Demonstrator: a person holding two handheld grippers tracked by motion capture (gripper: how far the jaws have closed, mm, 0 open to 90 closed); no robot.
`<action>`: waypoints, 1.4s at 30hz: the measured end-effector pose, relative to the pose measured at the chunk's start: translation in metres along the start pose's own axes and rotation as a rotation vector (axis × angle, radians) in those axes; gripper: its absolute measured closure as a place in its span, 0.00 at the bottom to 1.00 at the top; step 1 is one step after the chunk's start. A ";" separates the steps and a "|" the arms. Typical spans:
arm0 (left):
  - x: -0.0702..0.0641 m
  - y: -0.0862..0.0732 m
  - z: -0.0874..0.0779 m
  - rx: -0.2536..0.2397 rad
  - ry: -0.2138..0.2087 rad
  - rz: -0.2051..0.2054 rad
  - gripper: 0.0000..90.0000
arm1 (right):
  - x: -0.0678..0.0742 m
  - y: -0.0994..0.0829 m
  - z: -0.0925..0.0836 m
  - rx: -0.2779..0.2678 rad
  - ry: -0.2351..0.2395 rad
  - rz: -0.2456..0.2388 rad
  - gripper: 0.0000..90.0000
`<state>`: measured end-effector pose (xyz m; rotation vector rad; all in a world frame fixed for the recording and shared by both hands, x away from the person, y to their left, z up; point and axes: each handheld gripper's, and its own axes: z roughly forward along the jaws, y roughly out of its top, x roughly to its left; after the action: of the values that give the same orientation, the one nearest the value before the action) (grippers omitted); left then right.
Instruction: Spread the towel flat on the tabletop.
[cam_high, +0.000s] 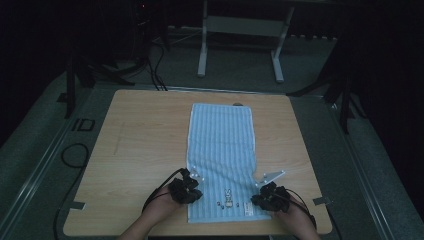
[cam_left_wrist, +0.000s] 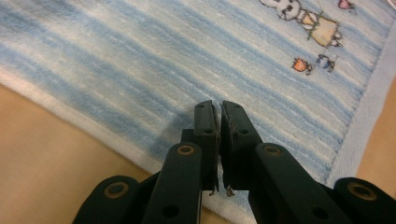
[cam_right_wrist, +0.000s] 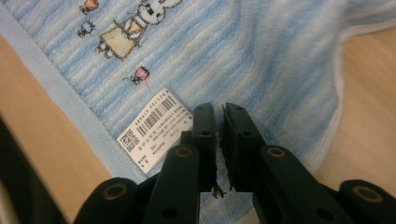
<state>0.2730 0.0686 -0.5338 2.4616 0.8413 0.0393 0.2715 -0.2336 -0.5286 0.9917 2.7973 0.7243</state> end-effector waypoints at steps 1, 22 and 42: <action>-0.002 -0.002 -0.001 -0.002 -0.001 -0.005 0.94 | 0.004 -0.002 -0.001 -0.002 0.001 -0.003 0.92; -0.010 0.003 -0.027 -0.057 -0.005 0.031 0.78 | 0.008 0.000 -0.029 -0.100 0.006 -0.001 0.79; -0.012 0.017 0.010 0.007 -0.028 0.035 0.68 | -0.086 0.084 0.043 -0.083 -0.142 0.076 0.60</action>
<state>0.2752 0.0454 -0.5322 2.4778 0.7872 0.0142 0.3973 -0.2116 -0.5341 1.0939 2.6002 0.7412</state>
